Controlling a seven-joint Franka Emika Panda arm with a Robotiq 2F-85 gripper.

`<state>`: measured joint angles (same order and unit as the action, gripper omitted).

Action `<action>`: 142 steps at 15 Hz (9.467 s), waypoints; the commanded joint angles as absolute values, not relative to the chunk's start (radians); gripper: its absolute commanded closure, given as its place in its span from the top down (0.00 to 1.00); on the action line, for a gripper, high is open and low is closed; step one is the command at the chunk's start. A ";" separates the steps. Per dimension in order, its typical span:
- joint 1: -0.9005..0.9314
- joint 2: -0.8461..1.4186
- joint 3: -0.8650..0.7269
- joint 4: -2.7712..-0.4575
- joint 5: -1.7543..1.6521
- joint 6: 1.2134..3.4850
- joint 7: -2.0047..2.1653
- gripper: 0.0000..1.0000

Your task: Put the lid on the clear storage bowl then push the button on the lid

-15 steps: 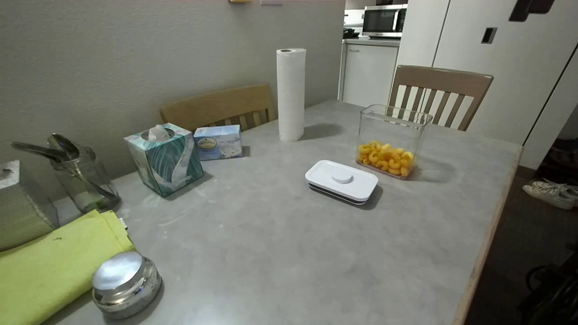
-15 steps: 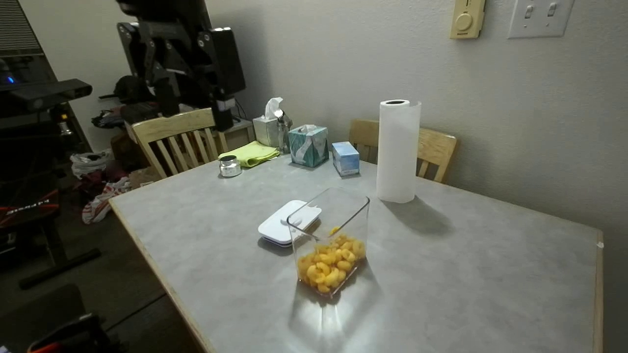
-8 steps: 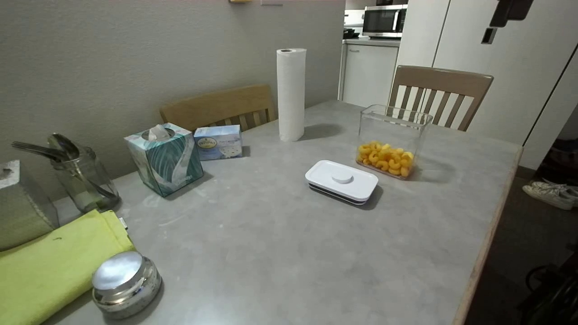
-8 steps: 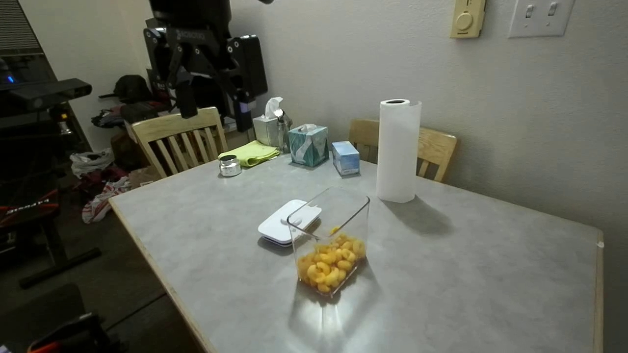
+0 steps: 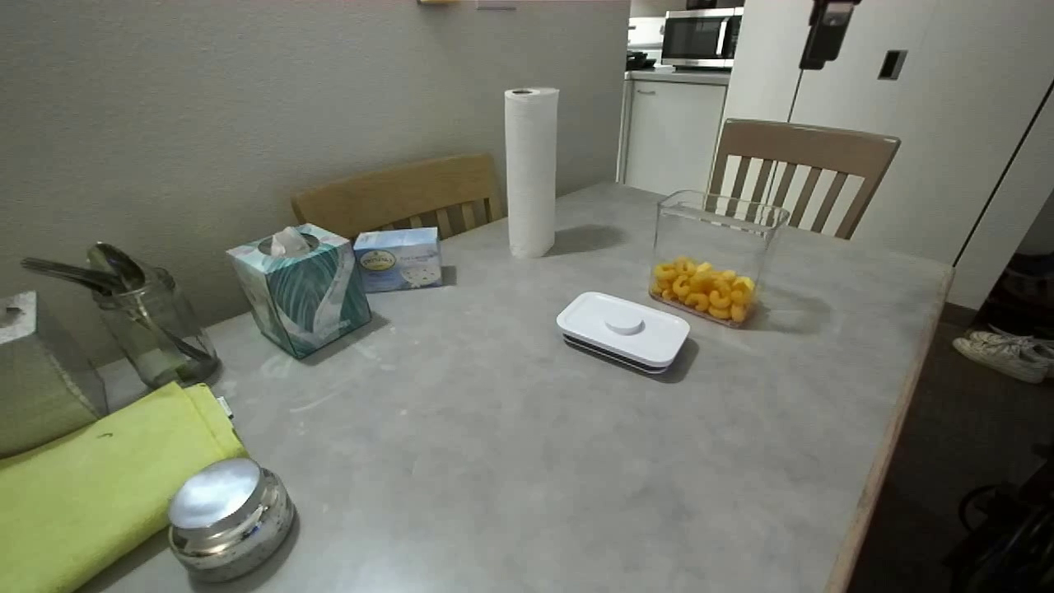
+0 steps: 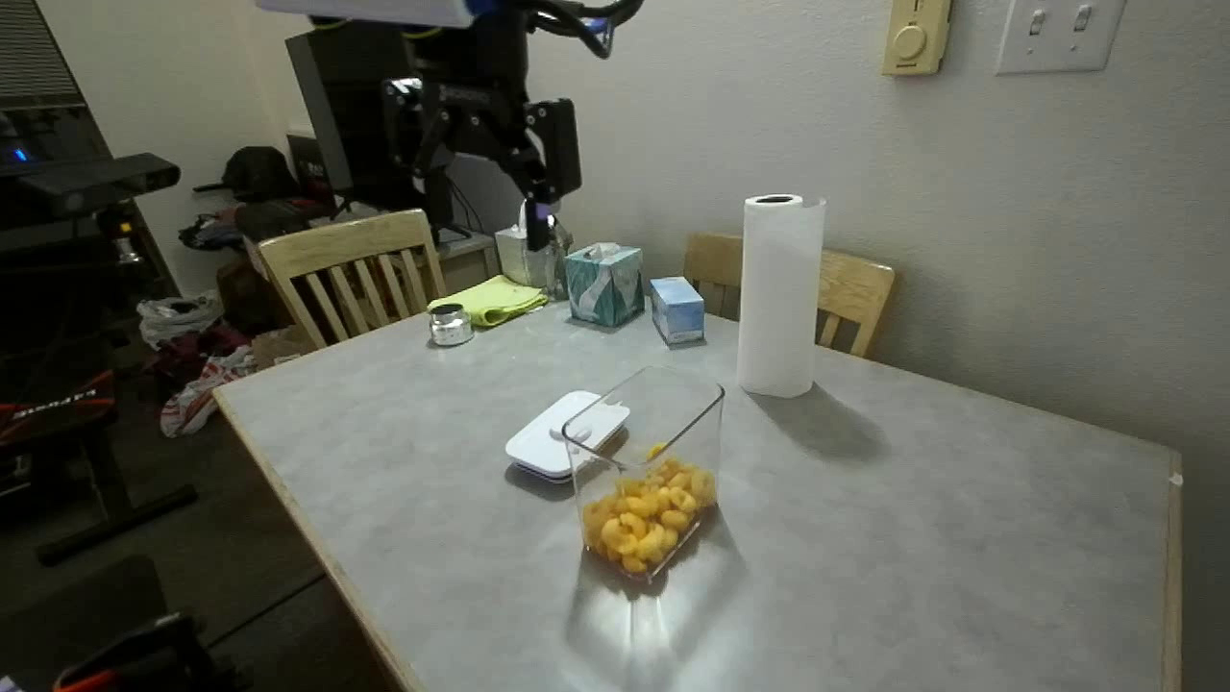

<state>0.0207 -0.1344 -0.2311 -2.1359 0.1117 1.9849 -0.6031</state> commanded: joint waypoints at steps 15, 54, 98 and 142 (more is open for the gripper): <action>-0.063 0.383 -0.024 -1.687 0.126 1.977 -0.570 1.00; -0.052 0.795 0.047 -1.528 0.040 2.043 -0.240 1.00; -0.035 0.693 0.088 -1.584 0.042 2.074 -0.237 0.25; -0.243 0.195 -0.177 -2.071 0.488 2.398 -0.145 0.25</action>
